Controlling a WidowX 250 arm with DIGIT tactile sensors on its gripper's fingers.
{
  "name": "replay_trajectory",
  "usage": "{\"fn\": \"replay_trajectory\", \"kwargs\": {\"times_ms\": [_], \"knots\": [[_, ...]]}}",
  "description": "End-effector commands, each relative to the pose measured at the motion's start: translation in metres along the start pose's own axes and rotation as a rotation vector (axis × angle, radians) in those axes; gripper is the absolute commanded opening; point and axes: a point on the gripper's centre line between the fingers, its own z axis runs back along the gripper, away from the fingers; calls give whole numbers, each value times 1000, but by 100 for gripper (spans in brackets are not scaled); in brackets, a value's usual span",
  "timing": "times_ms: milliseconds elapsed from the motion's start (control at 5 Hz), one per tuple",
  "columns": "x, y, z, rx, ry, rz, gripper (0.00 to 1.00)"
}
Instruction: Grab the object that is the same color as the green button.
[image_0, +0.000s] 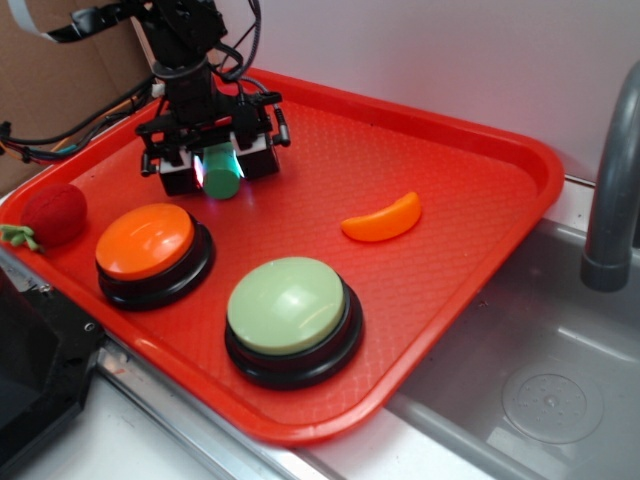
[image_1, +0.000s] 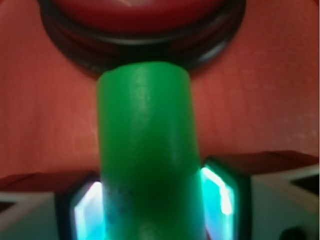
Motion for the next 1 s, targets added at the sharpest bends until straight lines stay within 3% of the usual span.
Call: {"fn": "replay_trajectory", "kwargs": {"times_ms": [0,400,600,800], "knots": [[5,-12,89,-94,54,-450,0],[4,-12,166,-190,24,-719,0],[1,-8,184,-202,-42,-817,0],[6,-8,180,-187,-28,-840,0]]}}
